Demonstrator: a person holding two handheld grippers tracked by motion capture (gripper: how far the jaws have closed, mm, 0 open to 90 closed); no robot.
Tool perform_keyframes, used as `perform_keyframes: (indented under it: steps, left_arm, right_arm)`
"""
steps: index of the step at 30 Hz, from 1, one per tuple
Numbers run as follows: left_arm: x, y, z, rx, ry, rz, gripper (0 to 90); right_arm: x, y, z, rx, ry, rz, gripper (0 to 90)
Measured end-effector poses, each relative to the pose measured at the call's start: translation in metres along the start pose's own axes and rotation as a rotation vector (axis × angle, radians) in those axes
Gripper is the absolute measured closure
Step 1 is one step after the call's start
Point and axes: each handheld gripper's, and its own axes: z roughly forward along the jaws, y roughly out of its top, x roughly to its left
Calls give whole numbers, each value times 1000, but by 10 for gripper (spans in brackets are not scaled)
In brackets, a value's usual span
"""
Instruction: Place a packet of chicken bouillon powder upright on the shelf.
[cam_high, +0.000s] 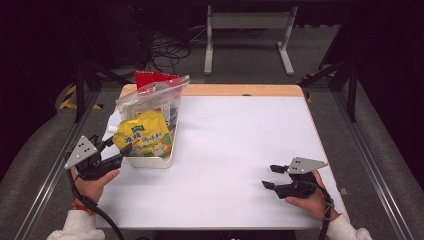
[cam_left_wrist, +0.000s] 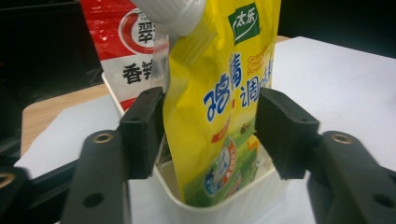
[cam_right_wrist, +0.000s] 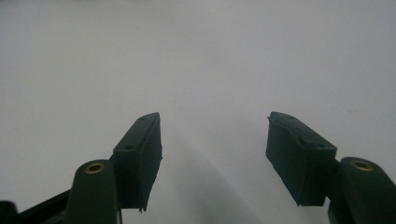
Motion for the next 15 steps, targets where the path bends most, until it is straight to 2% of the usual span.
perform_keyframes:
  steps: [3, 5, 7, 11, 13, 15]
  left_arm:
    - [-11, -1, -4, 19, 17, 15, 333]
    - [-15, -1, -7, 20, 20, 4, 299]
    - [-22, -2, -10, 30, 29, 15, 293]
    - [-33, -6, -14, 32, 37, 12, 263]
    - [-40, -6, -18, 48, 60, 43, 256]
    - [-41, -6, -23, 34, 58, 27, 247]
  right_arm:
    - [-2, 1, -5, -15, -24, -2, 357]
    - [-3, 1, -7, -21, -35, -2, 356]
    - [-3, 1, -9, -27, -40, 2, 356]
    - [-3, 1, -12, -31, -59, -12, 353]
    - [-4, 1, -13, -33, -64, -11, 351]
    - [-4, 1, -13, -32, -65, -8, 351]
